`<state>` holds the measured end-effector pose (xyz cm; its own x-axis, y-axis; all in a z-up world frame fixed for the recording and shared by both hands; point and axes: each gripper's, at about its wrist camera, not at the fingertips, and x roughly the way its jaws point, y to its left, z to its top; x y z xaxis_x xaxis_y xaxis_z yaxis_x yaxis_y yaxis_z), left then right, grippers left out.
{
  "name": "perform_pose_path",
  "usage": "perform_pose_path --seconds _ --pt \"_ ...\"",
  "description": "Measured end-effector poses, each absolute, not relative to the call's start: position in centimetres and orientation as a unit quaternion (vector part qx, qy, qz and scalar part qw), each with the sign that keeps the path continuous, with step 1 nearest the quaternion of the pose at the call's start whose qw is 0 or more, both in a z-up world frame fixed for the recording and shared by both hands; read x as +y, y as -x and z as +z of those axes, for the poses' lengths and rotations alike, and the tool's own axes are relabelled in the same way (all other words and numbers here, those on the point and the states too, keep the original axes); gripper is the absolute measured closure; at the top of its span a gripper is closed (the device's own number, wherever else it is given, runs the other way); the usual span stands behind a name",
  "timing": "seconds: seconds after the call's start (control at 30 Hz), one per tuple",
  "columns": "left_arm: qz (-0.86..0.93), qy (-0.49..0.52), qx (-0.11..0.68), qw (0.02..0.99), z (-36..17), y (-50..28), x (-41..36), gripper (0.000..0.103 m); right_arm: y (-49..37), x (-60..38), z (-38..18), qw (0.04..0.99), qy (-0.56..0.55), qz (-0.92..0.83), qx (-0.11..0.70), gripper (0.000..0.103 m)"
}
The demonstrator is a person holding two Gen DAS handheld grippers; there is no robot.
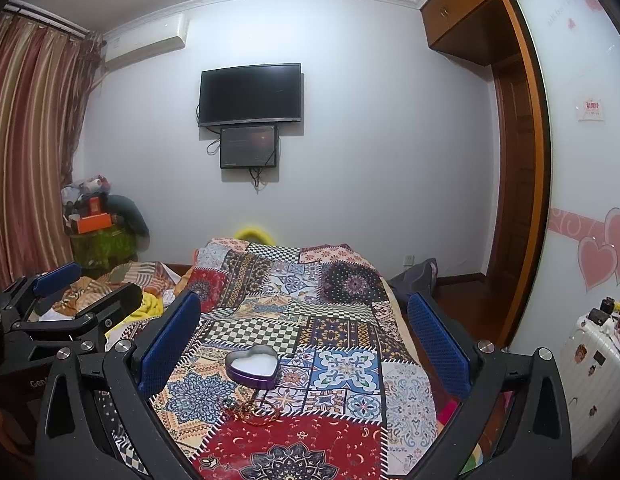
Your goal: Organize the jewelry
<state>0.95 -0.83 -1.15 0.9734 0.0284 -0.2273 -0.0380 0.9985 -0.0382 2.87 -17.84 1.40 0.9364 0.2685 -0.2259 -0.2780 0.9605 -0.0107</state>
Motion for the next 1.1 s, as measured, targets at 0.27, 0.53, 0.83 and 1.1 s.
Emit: perform_pose_path --seconds 0.27,0.53,0.83,1.1 --pt "0.016 0.021 0.116 0.993 -1.1 -1.02 -0.86 0.0 -2.85 -17.86 1.26 0.984 0.02 0.14 0.112 0.0" --pt "0.018 0.023 0.116 0.993 -1.26 -0.94 -0.66 0.0 -2.9 -17.85 1.37 0.983 0.02 0.141 0.114 0.0" --pt "0.021 0.026 0.119 0.992 -1.21 -1.19 -0.5 0.0 -3.01 -17.9 1.16 0.983 0.016 0.139 0.12 0.0" --pt "0.02 0.023 0.121 0.992 -1.3 -1.31 -0.74 0.0 -3.34 -18.03 1.04 0.982 0.016 0.14 0.125 0.0"
